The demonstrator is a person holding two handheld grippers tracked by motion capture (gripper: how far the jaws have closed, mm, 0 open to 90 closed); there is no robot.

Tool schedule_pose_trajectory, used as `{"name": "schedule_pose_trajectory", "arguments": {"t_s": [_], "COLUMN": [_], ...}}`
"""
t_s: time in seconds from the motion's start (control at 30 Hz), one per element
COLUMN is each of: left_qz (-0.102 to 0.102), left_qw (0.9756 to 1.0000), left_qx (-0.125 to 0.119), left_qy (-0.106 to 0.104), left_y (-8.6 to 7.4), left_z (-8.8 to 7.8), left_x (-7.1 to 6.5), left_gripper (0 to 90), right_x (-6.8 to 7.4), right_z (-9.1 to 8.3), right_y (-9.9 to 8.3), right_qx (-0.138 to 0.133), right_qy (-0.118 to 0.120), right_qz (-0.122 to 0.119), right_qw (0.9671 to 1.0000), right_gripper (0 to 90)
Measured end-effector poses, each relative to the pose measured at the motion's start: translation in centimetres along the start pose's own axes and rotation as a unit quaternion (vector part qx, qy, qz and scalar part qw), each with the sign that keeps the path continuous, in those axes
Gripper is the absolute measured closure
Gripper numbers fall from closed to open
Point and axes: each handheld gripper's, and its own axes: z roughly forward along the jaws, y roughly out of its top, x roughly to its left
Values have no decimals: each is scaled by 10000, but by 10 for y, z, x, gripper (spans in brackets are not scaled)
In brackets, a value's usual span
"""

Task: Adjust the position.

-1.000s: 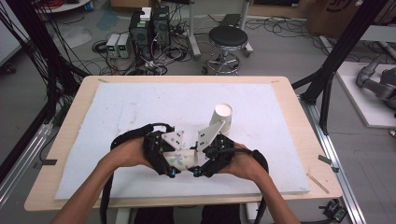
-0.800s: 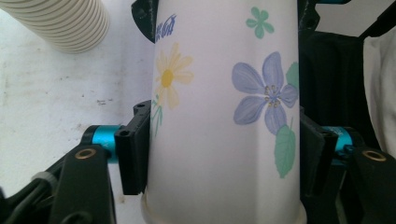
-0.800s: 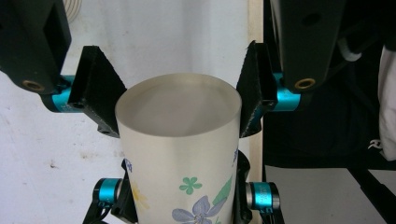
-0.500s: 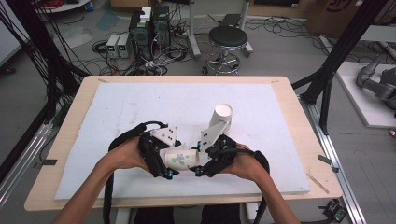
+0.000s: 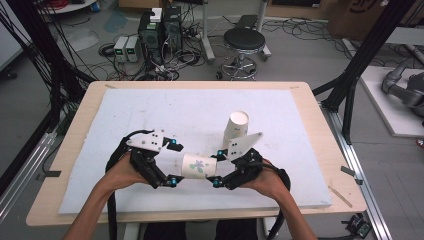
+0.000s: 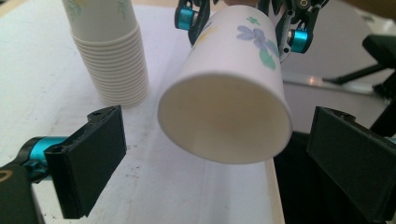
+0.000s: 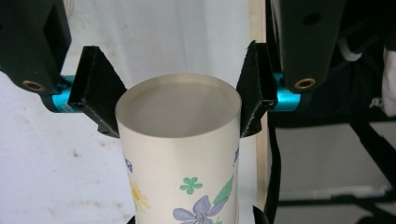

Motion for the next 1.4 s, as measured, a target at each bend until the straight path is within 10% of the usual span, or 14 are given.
{"name": "schedule_pose_trajectory", "arguments": {"t_s": [0.23, 0.6, 1.4], "left_qz": [-125, -247, -107], "left_qw": [9978, 9846, 9798], "left_qx": [-641, -1728, -1927], "left_qy": [70, 4, -529], "left_y": [-18, -46, -23], "left_z": [-4, 10, 38], "left_x": [-3, -9, -9], "left_gripper": [47, 47, 110], "right_x": [2, 5, 7], "right_z": [-2, 2, 15], "right_y": [-12, -31, -38], "right_qx": [-484, -1420, -1839], "right_qy": [-92, 30, 288], "right_qz": [118, 270, 150], "right_qw": [9987, 9895, 9824], "right_gripper": [374, 374, 374]}}
